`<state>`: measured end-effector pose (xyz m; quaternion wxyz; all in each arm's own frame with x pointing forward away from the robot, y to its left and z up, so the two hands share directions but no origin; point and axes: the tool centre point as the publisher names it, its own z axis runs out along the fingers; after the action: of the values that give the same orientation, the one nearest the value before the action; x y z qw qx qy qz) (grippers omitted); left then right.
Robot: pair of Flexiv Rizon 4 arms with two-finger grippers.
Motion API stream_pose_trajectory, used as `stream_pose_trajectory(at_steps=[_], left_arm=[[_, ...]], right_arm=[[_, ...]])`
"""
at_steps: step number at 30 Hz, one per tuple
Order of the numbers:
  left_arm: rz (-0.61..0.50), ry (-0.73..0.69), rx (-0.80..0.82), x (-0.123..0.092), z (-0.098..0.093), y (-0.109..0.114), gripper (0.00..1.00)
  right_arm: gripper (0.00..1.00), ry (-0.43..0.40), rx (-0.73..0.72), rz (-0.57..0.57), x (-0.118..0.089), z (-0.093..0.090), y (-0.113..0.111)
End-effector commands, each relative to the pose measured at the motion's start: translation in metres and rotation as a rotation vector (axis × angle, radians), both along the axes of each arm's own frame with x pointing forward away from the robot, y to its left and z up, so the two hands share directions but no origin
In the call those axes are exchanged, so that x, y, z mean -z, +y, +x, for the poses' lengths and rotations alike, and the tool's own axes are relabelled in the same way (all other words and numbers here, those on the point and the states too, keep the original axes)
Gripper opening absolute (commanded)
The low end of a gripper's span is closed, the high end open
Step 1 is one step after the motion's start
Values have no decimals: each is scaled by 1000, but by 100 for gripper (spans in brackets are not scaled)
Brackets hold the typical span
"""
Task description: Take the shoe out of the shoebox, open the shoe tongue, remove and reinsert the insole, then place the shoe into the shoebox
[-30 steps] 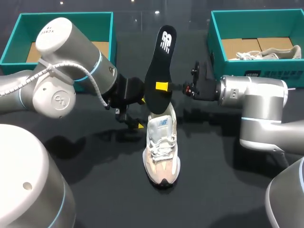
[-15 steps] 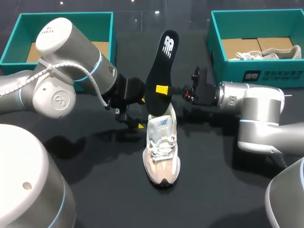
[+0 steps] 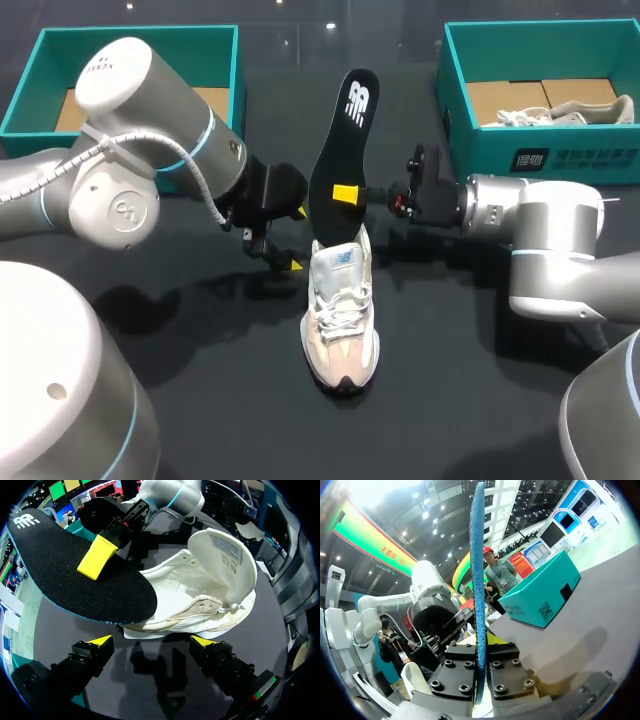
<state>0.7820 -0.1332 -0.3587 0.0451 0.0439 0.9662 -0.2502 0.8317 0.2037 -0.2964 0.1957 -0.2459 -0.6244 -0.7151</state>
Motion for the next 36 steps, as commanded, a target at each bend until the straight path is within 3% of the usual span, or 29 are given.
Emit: stream_pose_trajectory(at_steps=[1, 21, 36], left_arm=[[3, 0, 0, 0, 0, 0, 100], [3, 0, 0, 0, 0, 0, 100], [3, 0, 0, 0, 0, 0, 100]], right_arm=[[0, 0, -1, -1, 1, 0, 1], [0, -58, 32, 37, 18, 2, -11], [0, -114, -1, -19, 3, -15, 2]])
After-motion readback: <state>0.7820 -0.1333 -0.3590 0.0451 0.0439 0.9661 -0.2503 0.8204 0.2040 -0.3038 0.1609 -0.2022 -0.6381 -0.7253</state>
